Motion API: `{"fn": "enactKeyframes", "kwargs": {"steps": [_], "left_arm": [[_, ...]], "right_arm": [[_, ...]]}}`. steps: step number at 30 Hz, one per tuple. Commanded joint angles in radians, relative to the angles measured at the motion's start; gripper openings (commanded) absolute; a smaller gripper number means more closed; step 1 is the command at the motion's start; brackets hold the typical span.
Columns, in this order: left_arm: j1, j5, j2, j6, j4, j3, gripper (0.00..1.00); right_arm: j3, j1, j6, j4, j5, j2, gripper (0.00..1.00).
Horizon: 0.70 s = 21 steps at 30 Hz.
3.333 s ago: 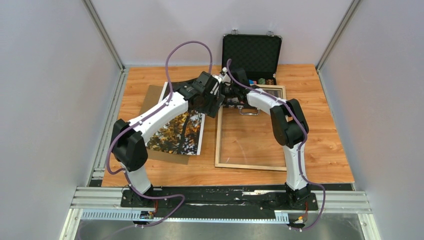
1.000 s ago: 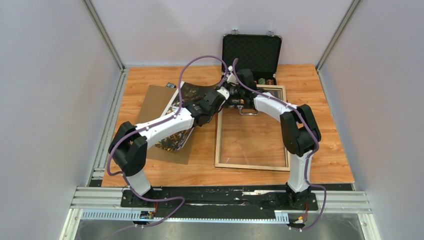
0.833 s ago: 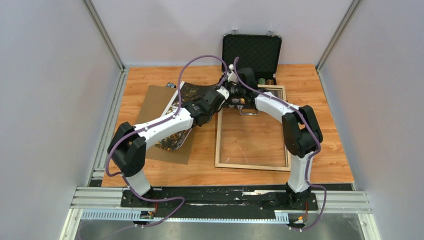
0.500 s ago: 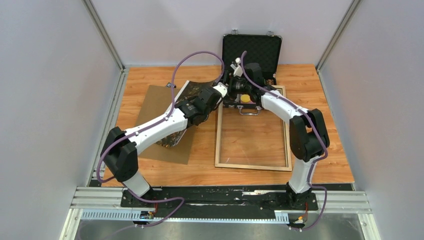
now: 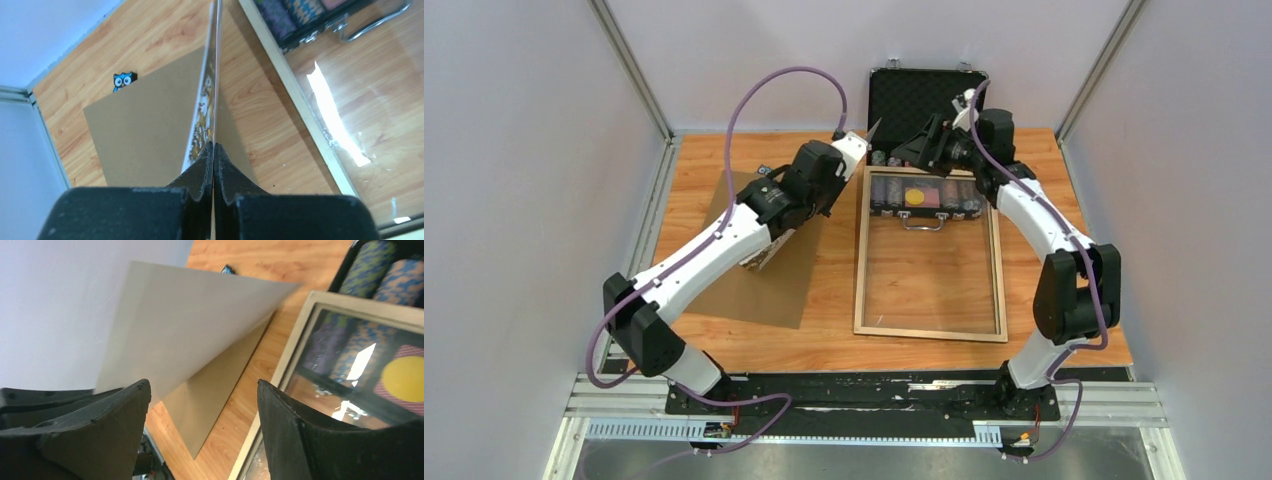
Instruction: Put the photo into the frame
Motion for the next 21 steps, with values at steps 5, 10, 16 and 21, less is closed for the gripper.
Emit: {"fn": "enactKeyframes", "kwargs": {"steps": [5,10,16,21], "left_arm": [[0.006,0.169,-0.133,-0.074,-0.071,0.189,0.00],[0.011,0.245,-0.177,-0.113,-0.047,0.253,0.00],[0.035,0.389,-0.151,-0.218,-0.042,0.364,0.00],[0.084,0.572,-0.129,-0.342,-0.002,0.397,0.00]], "right_arm": [[-0.079,-0.133,-0.059,0.146,-0.092,-0.117,0.77],[-0.176,-0.197,-0.049,0.284,-0.232,-0.151,0.84],[-0.289,-0.237,-0.038,0.379,-0.379,-0.188,0.94],[-0.406,-0.235,0.044,0.560,-0.468,-0.217,1.00]]}}
